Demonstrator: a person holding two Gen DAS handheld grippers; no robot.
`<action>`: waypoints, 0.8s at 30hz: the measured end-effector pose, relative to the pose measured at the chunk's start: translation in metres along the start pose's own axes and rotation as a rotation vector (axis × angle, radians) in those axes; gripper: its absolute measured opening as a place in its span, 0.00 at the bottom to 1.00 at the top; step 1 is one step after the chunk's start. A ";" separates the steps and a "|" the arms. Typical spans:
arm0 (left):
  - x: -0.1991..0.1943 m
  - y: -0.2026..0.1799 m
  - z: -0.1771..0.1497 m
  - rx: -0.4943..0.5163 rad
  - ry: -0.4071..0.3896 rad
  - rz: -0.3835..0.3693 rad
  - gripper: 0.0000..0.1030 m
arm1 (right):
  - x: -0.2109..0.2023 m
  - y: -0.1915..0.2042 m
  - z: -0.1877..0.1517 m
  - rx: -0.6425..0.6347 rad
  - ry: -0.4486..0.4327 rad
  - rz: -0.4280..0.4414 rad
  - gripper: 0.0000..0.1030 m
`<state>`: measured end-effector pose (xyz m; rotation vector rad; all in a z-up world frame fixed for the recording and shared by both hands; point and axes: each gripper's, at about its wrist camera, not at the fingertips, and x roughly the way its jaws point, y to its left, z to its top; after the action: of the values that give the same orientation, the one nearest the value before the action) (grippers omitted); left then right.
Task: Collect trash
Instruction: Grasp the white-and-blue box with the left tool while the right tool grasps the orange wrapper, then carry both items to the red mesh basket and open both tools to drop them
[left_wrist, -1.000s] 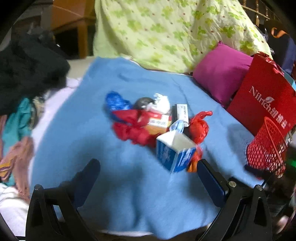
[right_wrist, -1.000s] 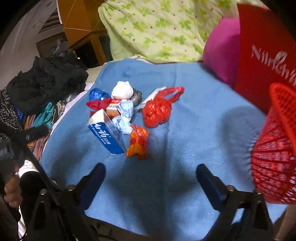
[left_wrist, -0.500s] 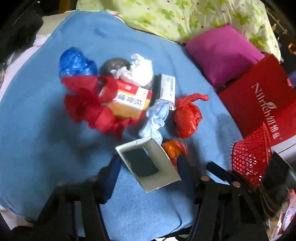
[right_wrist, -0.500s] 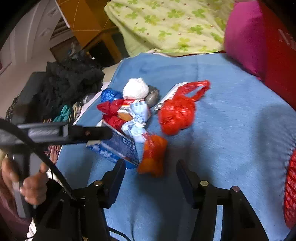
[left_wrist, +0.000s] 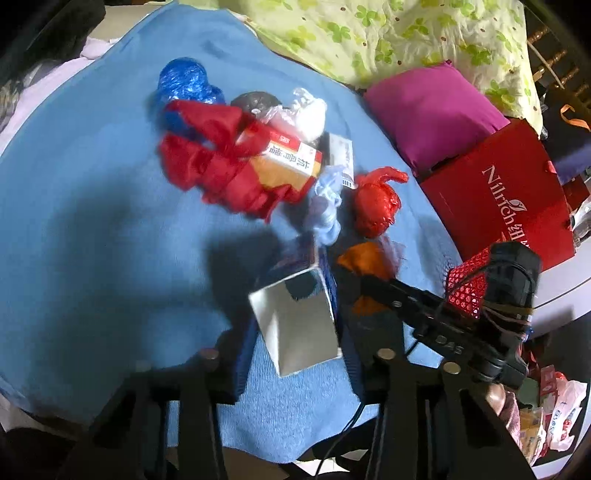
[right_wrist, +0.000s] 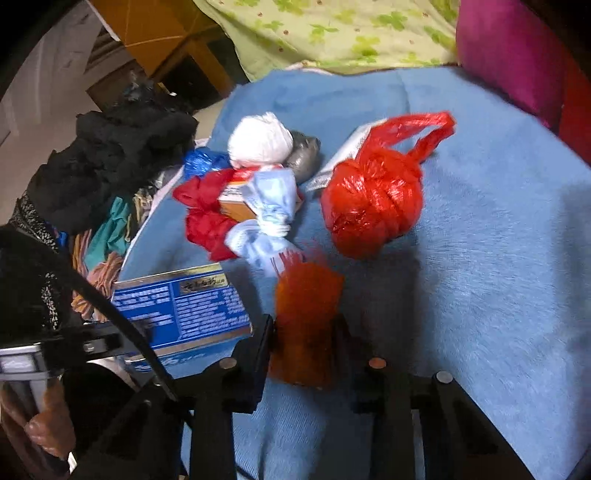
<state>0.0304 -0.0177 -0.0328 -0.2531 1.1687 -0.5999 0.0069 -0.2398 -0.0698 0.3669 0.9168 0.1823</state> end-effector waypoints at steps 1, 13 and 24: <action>0.002 -0.001 -0.002 0.003 -0.005 0.002 0.37 | -0.009 0.001 -0.004 -0.005 -0.016 -0.006 0.33; -0.027 -0.052 -0.009 0.115 -0.117 0.036 0.32 | -0.125 0.006 -0.038 -0.030 -0.221 -0.032 0.33; -0.039 -0.255 0.012 0.509 -0.172 -0.149 0.33 | -0.299 -0.076 -0.067 0.202 -0.560 -0.234 0.33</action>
<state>-0.0473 -0.2056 0.1267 0.0446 0.8033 -0.9649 -0.2255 -0.3869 0.0851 0.4631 0.4172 -0.2242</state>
